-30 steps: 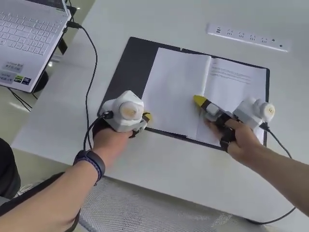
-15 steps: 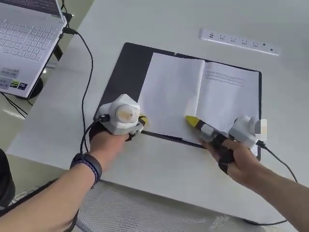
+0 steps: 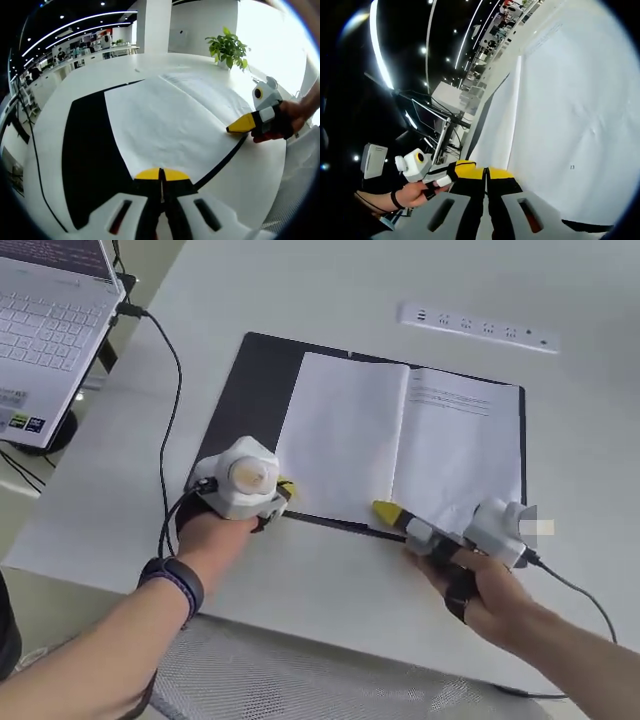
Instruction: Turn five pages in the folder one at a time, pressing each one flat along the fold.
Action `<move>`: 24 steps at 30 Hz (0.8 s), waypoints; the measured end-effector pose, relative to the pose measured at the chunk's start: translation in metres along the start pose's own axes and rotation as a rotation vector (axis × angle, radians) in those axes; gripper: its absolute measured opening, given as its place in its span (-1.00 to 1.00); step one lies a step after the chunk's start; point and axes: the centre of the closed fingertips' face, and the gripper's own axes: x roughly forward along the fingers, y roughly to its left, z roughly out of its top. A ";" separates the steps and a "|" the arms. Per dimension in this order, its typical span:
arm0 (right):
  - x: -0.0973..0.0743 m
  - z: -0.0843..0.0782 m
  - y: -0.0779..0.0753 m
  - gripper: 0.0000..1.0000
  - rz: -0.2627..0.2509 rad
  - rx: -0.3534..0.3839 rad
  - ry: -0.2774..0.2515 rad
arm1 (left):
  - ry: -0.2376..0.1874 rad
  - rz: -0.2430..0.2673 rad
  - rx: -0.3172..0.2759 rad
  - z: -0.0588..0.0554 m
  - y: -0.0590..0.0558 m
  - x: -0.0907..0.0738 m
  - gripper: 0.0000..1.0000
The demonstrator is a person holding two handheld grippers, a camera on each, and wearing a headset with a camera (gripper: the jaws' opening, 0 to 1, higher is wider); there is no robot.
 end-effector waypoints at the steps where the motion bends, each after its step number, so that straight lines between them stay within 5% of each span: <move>1: -0.001 -0.001 -0.001 -1.00 -0.002 0.003 -0.002 | 0.000 -0.001 0.002 0.000 0.000 0.000 -1.00; 14: -0.006 -0.008 -0.009 -1.00 -0.047 0.005 0.009 | 0.029 -0.025 0.038 0.001 -0.002 -0.001 -1.00; 24: -0.008 -0.006 0.000 -1.00 -0.074 -0.086 0.028 | 0.073 -0.057 0.025 0.005 -0.012 -0.008 -0.91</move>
